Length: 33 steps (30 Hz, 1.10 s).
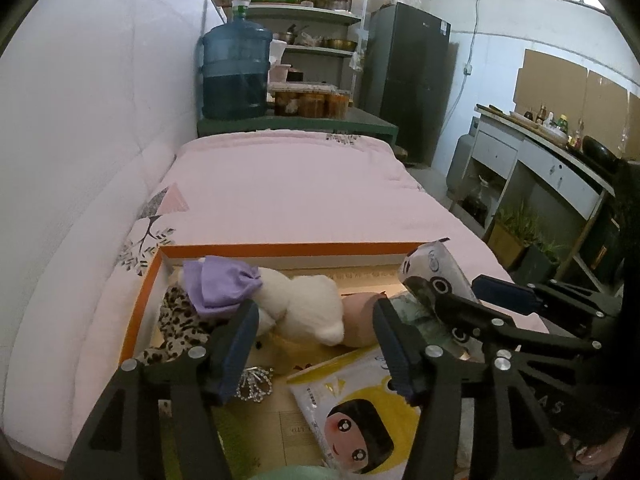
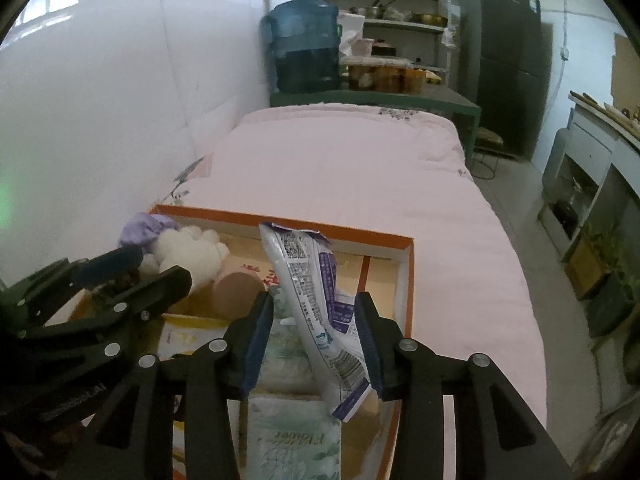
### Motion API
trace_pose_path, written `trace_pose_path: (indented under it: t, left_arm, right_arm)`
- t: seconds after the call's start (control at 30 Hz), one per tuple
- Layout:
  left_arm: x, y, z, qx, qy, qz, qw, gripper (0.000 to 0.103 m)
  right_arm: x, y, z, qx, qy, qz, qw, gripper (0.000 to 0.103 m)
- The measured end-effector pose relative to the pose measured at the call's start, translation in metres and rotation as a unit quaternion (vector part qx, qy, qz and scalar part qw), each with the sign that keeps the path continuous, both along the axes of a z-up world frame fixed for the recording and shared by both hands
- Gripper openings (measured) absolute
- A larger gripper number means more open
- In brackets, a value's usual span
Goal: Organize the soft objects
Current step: 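Lower both items into the box and open both tools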
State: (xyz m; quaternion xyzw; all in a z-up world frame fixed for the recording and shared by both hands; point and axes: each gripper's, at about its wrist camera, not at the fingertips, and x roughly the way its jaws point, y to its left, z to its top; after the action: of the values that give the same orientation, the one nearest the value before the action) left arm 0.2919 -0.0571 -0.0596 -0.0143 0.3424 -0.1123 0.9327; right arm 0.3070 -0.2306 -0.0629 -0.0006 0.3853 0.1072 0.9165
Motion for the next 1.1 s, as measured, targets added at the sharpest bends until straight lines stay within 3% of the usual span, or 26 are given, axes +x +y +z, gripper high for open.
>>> trace_pose_path:
  t: [1.1]
  left_arm:
    - [-0.056,0.011,0.033,-0.012,-0.019,0.009,0.9997,0.059]
  right_arm:
    - [-0.06,-0.001,0.029,0.043,-0.009,-0.027,0.999,0.044]
